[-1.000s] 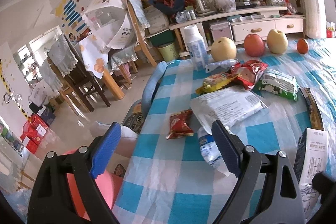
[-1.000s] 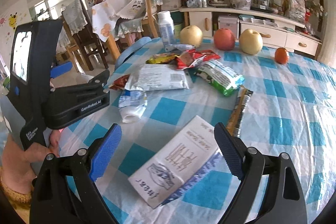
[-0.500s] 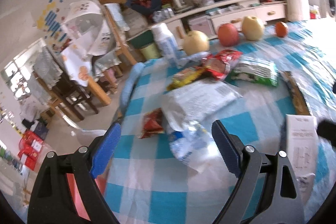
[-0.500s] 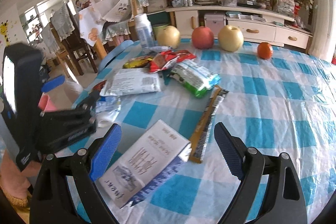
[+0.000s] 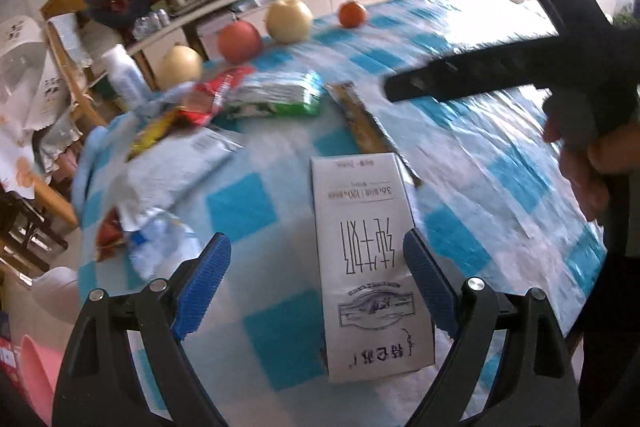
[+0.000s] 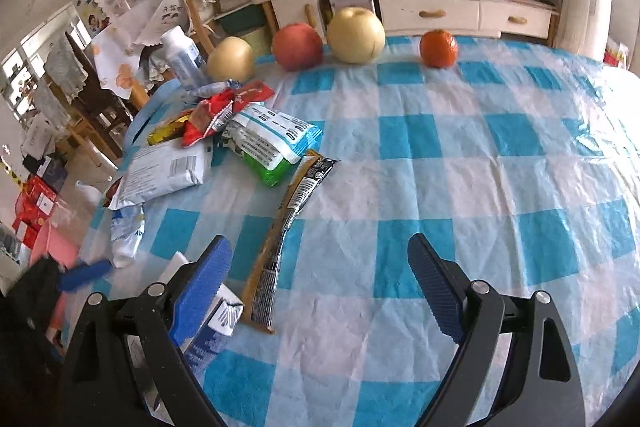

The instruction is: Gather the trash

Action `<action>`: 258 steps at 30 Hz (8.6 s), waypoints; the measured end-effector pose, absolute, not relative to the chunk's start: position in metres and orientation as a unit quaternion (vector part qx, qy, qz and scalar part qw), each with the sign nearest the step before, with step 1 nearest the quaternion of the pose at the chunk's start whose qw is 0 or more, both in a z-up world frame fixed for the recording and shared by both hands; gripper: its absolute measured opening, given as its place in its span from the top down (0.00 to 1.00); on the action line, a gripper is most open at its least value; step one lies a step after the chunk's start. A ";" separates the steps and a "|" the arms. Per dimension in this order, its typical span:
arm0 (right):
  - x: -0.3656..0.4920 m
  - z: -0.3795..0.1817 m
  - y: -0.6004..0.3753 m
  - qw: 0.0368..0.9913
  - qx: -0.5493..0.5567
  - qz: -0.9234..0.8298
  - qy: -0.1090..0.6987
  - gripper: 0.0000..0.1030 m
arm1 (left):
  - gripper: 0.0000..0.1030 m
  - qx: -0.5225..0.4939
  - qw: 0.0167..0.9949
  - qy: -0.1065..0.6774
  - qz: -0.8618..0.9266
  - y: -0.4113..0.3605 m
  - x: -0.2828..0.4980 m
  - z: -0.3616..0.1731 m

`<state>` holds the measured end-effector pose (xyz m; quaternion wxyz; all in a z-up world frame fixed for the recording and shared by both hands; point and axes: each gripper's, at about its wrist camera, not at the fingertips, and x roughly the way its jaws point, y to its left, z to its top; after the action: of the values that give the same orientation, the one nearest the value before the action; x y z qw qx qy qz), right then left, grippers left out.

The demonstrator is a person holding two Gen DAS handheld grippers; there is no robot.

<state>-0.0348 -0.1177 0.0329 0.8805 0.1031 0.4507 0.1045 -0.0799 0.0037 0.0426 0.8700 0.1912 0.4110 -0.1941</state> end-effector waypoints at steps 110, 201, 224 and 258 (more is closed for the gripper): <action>-0.120 0.098 0.220 0.838 -0.018 0.390 0.381 0.88 | 0.38 -0.083 0.919 0.298 0.243 0.347 -0.120 0.116; -0.033 0.045 -0.127 0.906 0.161 0.131 0.369 0.05 | 0.11 -0.059 0.935 0.348 0.012 0.098 0.062 0.120; 0.104 0.011 -0.099 0.887 0.128 0.183 0.404 0.41 | 0.41 -0.078 0.872 0.479 0.061 0.106 0.233 0.036; 0.049 0.026 -0.122 0.848 0.106 0.264 0.446 0.45 | 0.53 0.016 0.846 0.516 -0.133 0.037 0.098 0.041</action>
<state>0.0487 -0.1222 0.0262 0.8484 0.1063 0.4462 0.2641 0.0984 0.0372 0.0411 0.8459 0.0158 0.5162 -0.1330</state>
